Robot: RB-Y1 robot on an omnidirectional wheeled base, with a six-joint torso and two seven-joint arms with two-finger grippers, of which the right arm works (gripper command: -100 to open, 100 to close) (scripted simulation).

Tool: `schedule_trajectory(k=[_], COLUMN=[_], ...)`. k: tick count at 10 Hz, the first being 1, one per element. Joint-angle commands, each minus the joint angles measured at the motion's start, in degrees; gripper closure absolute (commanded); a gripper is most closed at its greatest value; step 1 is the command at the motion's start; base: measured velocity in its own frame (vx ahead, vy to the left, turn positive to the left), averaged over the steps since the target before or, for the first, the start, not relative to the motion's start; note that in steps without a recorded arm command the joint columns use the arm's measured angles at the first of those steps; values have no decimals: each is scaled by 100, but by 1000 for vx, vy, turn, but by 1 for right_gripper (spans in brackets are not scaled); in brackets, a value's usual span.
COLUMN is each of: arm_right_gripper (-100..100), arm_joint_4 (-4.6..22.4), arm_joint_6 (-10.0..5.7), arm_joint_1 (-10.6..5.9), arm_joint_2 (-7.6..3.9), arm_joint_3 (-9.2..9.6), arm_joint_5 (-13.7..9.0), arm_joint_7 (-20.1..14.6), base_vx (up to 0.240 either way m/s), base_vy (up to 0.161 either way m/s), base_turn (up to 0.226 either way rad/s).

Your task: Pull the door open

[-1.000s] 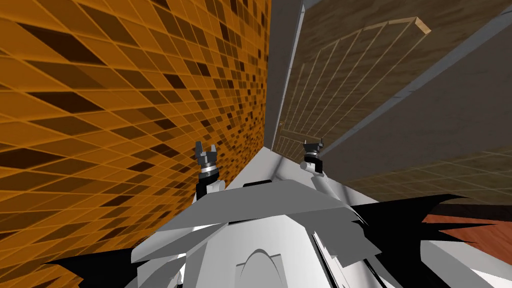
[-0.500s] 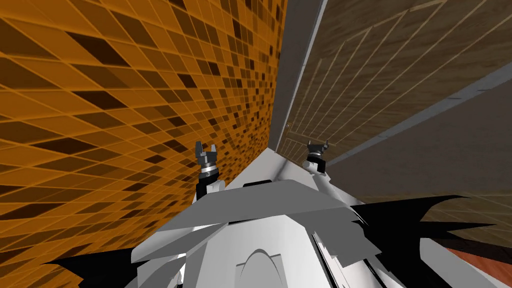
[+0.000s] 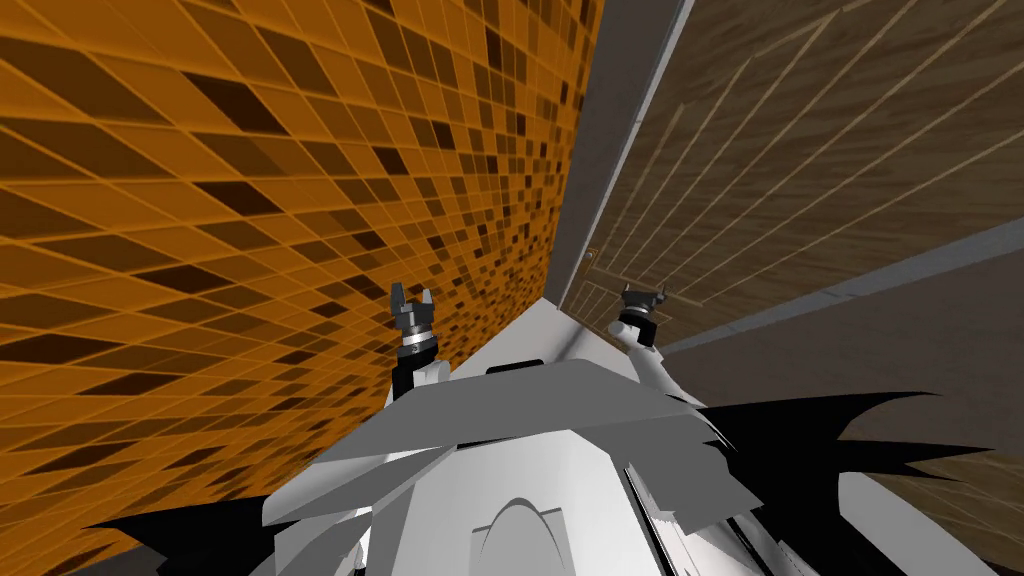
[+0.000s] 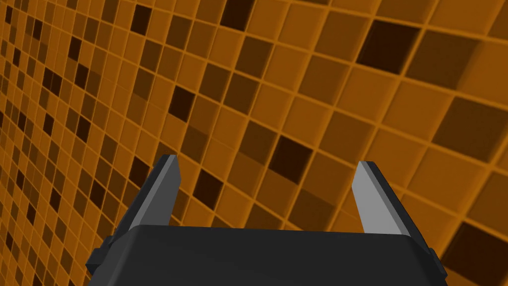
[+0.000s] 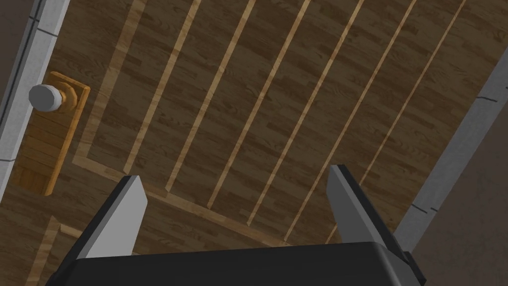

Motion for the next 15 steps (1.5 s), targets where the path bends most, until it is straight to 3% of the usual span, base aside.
schedule_trajectory(k=[1,15], arm_right_gripper=[-100,-100], arm_joint_4=[162,1895], arm_joint_6=[-29,-394], arm_joint_1=[-32,-609], arm_joint_2=[-40,-362], arm_joint_3=[-100,-704], arm_joint_5=[-208,-1614], arm_joint_7=[-72,-621], base_vx=[56,67], base_vy=[-23,-37], base_turn=[276,199])
